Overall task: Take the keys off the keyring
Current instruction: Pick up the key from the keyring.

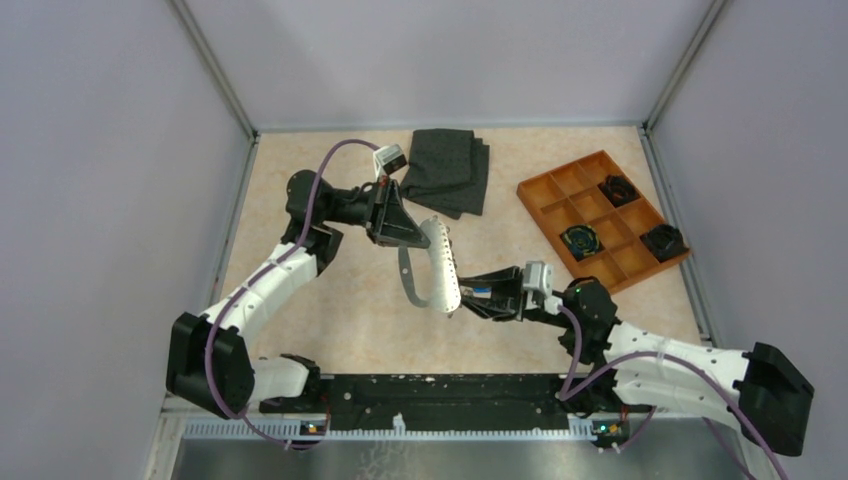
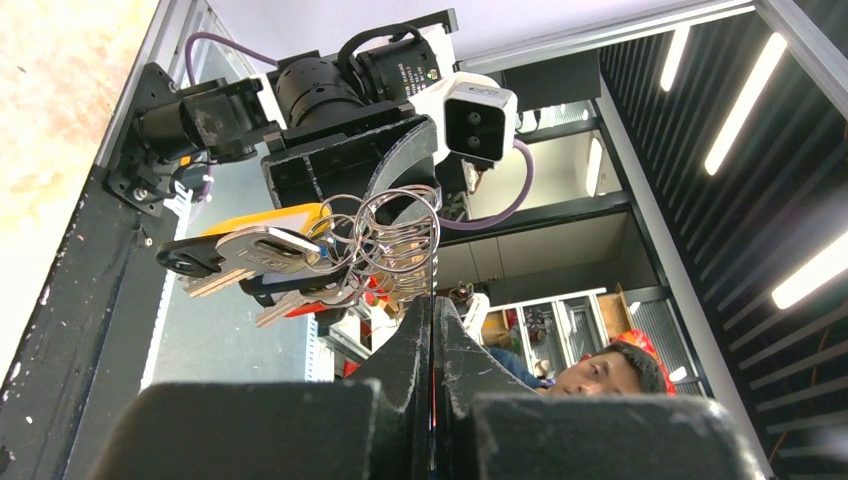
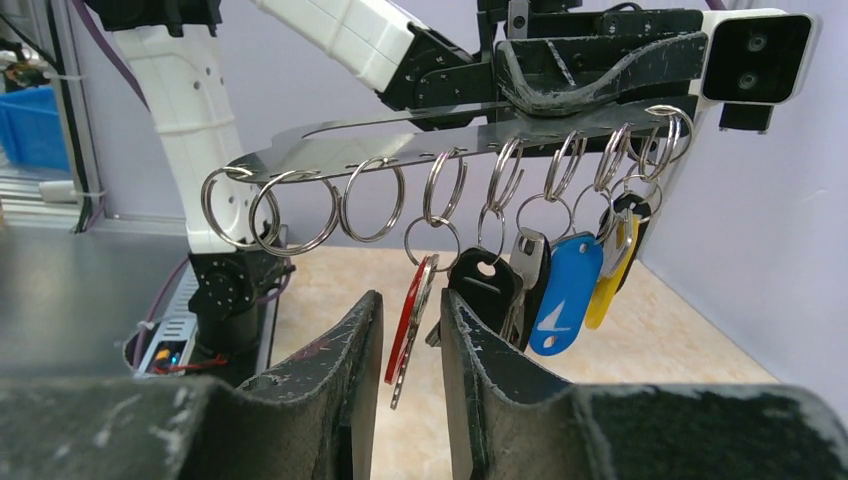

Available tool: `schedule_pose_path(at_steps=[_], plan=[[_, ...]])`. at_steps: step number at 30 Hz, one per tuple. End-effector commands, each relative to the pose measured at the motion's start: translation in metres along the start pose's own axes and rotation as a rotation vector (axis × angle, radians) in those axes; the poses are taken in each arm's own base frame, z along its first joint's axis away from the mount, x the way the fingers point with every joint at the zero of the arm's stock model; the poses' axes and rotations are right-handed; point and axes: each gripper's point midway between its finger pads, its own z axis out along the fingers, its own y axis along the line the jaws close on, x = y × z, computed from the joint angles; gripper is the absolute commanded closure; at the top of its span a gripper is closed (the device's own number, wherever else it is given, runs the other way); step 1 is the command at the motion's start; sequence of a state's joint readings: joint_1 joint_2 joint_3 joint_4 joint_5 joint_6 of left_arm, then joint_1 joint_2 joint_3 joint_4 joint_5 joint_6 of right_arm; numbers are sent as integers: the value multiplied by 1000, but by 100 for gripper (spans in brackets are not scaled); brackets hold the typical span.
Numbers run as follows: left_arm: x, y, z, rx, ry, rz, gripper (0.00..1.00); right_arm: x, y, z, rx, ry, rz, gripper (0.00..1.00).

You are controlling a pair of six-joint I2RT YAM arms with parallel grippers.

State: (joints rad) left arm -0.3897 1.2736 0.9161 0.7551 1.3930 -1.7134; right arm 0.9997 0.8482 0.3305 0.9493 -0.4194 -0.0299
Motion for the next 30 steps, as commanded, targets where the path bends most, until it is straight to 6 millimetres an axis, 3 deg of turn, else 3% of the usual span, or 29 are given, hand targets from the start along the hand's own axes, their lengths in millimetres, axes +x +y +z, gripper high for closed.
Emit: schedule_pose_path(at_steps=[1,23,30], plan=[[-1,-22,3,19,-22,19,100,-30,3,11,-29,-94,-20,73],[-1,-18,5,19,-18,17,100,-30,6,15,-27,-112,28,82],[2,-12,4,13,-3,14,100,-22,-1,17,18,-32,75,100]])
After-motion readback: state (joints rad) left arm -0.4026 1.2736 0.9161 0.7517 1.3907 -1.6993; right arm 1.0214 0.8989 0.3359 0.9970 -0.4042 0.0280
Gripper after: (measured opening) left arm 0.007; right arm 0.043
